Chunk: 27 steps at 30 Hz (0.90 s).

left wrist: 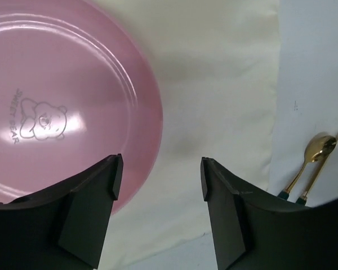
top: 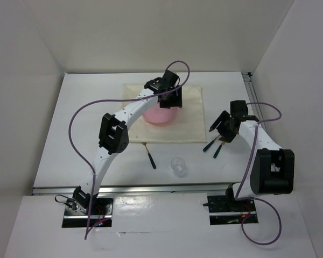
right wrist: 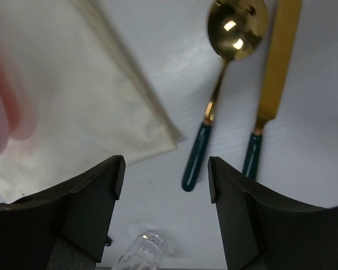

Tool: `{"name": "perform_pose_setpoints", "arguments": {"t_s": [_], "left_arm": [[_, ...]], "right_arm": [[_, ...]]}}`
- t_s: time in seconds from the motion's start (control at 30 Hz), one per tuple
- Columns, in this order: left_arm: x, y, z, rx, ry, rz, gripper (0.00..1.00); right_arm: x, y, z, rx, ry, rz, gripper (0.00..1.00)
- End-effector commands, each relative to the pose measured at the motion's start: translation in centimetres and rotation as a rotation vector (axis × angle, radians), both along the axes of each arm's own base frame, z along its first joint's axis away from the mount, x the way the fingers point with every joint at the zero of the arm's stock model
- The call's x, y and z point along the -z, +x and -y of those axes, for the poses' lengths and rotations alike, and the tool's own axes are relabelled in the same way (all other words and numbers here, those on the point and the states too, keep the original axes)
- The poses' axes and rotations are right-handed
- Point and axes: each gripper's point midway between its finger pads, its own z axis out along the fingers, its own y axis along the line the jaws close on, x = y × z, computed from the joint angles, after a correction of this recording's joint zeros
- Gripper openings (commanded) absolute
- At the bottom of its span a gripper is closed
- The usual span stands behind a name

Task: Set the dinner table for one person

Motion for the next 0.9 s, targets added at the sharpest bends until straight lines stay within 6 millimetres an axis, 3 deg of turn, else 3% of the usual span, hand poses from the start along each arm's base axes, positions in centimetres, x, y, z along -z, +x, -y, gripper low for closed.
{"name": "perform_pose_setpoints", "arguments": {"t_s": [0.0, 0.07, 0.17, 0.23, 0.27, 0.3, 0.4, 0.43, 0.57, 0.63, 0.7, 0.83, 0.87], "left_arm": [[-4.7, -0.7, 0.3, 0.037, -0.065, 0.060, 0.75], [-7.0, -1.4, -0.3, 0.044, -0.072, 0.083, 0.82], [-10.0, -3.3, -1.3, 0.053, -0.071, 0.108, 0.85], [-11.2, -4.4, -1.7, 0.052, -0.068, 0.121, 0.85], [-10.3, -5.1, -2.5, 0.044, -0.043, 0.100, 0.85], [-12.4, -5.8, -3.3, 0.027, -0.057, 0.129, 0.85], [-12.5, -7.5, -5.1, -0.001, -0.032, 0.118, 0.85], [-13.6, -8.3, -5.7, -0.001, -0.042, 0.132, 0.85], [-16.3, -9.1, -7.8, -0.049, -0.051, 0.187, 0.85], [-16.8, -9.7, -8.2, -0.050, -0.054, 0.192, 0.85], [-17.2, -9.9, -8.9, -0.061, -0.054, 0.194, 0.85], [-17.9, -9.9, -9.9, -0.078, -0.042, 0.214, 0.85], [-17.5, -10.0, -10.0, -0.077, -0.036, 0.206, 0.85]], "right_arm": [[1.6, -1.7, 1.0, 0.075, -0.026, -0.071, 0.72], [2.1, -1.9, 1.1, 0.081, -0.035, -0.075, 0.70], [3.0, -2.5, 1.0, 0.076, -0.027, -0.089, 0.65], [3.3, -2.8, 0.7, 0.071, -0.018, -0.100, 0.64], [3.9, -3.0, 0.7, 0.070, -0.018, -0.113, 0.61], [4.2, -2.8, 0.7, 0.070, -0.018, -0.115, 0.60], [5.0, -2.5, 0.6, 0.066, -0.010, -0.127, 0.59], [5.8, -2.8, 0.6, 0.066, -0.010, -0.149, 0.58], [6.4, -2.1, 0.0, 0.040, 0.016, -0.140, 0.56], [7.0, -2.1, 0.1, 0.032, 0.012, -0.152, 0.54], [7.8, -2.4, 0.1, 0.032, 0.013, -0.171, 0.48], [7.9, -1.8, 0.1, 0.032, 0.012, -0.153, 0.24], [7.9, -1.8, 0.1, 0.032, 0.012, -0.153, 0.14]]}}
